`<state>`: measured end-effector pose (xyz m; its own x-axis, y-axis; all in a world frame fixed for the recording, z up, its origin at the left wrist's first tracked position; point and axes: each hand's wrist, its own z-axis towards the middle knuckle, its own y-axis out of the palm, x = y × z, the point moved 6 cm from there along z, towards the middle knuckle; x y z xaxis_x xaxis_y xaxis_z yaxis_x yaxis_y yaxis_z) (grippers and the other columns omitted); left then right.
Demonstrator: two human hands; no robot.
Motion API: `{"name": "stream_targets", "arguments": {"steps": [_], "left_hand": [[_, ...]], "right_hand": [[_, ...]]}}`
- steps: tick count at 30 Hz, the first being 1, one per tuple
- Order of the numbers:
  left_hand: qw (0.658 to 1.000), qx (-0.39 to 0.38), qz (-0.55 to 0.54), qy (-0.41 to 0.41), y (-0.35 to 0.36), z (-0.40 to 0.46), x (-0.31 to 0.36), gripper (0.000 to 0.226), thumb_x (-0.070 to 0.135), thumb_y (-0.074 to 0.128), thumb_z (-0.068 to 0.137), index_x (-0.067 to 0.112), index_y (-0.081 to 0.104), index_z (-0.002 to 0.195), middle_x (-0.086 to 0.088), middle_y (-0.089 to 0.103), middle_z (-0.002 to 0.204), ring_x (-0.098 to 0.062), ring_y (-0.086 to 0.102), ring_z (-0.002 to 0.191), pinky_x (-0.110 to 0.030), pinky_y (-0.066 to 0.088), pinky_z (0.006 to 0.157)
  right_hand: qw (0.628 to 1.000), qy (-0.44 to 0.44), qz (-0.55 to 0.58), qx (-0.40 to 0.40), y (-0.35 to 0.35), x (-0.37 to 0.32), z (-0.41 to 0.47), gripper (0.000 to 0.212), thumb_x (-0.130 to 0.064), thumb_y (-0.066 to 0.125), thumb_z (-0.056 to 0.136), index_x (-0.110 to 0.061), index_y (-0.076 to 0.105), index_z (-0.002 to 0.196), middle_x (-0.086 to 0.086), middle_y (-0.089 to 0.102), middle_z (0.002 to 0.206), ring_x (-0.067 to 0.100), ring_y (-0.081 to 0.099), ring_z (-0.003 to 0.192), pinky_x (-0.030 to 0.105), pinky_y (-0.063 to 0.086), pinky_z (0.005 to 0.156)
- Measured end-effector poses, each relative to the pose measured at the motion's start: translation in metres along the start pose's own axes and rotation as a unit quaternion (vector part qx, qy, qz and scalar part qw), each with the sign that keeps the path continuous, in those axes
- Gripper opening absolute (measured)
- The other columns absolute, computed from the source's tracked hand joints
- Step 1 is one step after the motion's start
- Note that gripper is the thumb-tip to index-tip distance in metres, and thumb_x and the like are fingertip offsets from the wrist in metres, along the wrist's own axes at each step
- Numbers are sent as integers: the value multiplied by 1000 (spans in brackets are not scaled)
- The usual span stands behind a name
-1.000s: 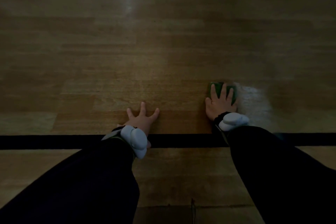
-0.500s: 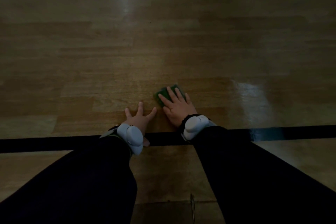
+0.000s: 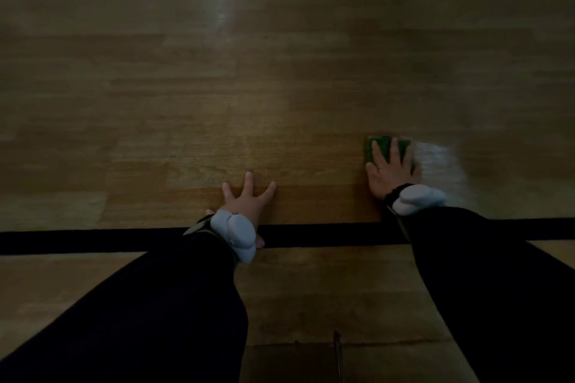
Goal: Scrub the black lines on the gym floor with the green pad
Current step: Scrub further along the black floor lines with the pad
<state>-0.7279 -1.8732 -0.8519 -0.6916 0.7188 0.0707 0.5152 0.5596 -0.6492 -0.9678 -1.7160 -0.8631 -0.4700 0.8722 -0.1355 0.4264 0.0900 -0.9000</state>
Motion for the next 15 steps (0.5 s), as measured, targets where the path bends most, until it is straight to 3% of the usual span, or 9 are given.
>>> {"name": "stream_targets", "arguments": {"steps": [2, 8, 12, 15], "left_hand": [[1000, -1, -3, -2, 0, 1, 0, 118, 22, 80, 73, 53, -11, 143, 3, -30, 155, -47, -18, 141, -72, 24, 104], [1000, 4, -16, -3, -3, 2, 2, 123, 18, 80, 72, 46, -15, 145, 3, -29, 155, -48, -18, 140, -74, 19, 104], [999, 45, -24, 5, -2, 0, -2, 129, 22, 83, 69, 29, -19, 148, 2, -23, 157, -43, -12, 143, -64, 23, 111], [998, 55, 4, -10, -6, -5, -32, 129, 34, 83, 68, 27, -18, 149, -5, -26, 156, -41, -12, 144, -60, 20, 113]], "right_hand": [[1000, -17, -3, -3, 2, -16, -2, 56, -44, 21, 101, -36, -1, 152, 2, -16, 160, 34, -15, 147, 53, -1, 118], [974, -218, -58, -20, 42, -138, -45, 58, -42, 26, 100, -37, -1, 151, 2, -18, 160, 31, -16, 147, 51, -5, 117], [968, -244, -53, 9, 56, -159, -57, 56, -43, 25, 100, -40, 1, 151, -1, -17, 160, 28, -16, 147, 49, -8, 117], [967, -248, -56, -3, 57, -154, -53, 56, -42, 24, 100, -41, -2, 150, -3, -18, 160, 26, -17, 147, 48, -8, 117]]}}
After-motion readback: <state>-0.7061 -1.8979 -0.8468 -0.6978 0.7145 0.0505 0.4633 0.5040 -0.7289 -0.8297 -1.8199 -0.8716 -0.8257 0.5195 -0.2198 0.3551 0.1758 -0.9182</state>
